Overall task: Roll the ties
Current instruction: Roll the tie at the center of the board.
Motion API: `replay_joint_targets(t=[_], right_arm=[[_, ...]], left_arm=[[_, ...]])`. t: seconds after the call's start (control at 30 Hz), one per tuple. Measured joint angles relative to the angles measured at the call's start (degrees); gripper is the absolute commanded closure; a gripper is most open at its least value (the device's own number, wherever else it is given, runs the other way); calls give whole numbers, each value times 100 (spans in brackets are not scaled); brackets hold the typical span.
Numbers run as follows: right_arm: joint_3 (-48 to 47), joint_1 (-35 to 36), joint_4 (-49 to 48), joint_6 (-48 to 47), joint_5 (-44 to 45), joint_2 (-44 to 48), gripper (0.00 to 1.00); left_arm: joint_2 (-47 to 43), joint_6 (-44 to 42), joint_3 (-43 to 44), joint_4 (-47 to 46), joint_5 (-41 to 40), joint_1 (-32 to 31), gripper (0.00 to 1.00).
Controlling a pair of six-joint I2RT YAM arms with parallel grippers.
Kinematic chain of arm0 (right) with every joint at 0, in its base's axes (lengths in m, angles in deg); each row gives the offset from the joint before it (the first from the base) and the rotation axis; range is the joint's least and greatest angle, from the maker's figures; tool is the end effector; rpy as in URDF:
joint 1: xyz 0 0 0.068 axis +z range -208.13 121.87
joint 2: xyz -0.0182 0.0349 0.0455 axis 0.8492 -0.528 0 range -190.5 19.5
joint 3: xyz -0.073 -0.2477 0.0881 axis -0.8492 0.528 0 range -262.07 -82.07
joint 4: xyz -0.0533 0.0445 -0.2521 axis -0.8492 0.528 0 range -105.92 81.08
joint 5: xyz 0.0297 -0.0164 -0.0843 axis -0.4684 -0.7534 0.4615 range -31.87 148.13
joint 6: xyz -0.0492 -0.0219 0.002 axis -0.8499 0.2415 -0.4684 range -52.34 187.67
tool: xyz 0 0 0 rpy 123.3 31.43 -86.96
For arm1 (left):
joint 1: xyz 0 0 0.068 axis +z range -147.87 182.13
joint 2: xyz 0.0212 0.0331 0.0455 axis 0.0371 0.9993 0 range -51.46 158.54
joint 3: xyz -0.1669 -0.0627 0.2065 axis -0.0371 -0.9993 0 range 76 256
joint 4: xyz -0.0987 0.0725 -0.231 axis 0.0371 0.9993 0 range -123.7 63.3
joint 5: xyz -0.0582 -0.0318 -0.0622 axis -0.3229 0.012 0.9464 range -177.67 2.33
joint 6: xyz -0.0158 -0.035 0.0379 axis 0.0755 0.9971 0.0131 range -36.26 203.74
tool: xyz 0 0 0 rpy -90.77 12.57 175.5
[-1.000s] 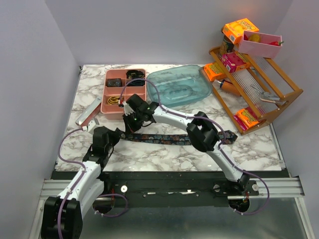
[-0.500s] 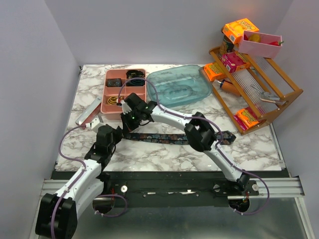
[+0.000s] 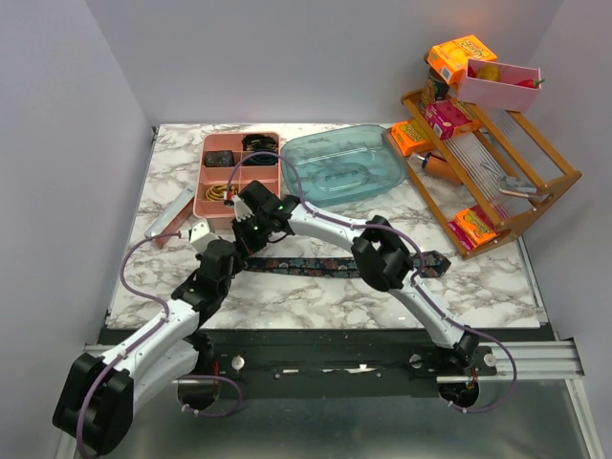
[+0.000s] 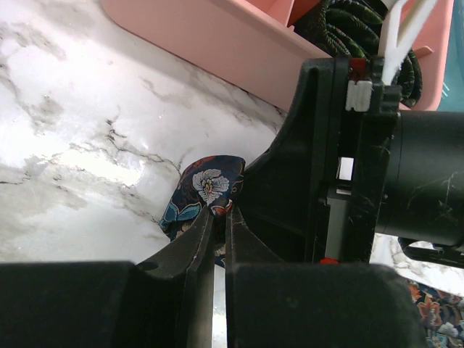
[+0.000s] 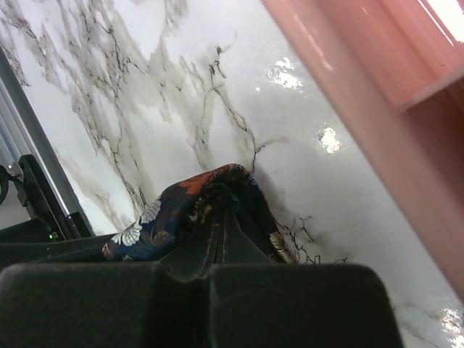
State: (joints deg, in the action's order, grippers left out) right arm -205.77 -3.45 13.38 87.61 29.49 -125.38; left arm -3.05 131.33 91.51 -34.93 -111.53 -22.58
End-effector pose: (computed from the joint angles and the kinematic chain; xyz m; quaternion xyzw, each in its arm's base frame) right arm 0.3059 0.4611 0.1517 -0.3520 0.8454 0.3837 0.1195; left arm 0.1638 -0.0596 0.1723 -0.2683 0.8174 -0.1356 0.4915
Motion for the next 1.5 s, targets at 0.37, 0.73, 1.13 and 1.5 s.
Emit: replay_joint_targets(t=[0.37, 0.73, 1.13, 1.5], right_arm=[[334, 0, -79, -37, 83, 179, 99], [1178, -103, -98, -203, 584, 1292, 99], [1755, -330, -111, -293, 828, 1596, 99], [2203, -498, -275, -256, 750, 1808, 99]], left_arm=[[133, -273, 192, 225, -636, -592, 100], [562, -120, 527, 588, -1139, -949, 100], [1270, -33, 1034, 1047, -1781, -1423, 100], [2118, 59, 1593, 1513, -2494, -2015, 100]])
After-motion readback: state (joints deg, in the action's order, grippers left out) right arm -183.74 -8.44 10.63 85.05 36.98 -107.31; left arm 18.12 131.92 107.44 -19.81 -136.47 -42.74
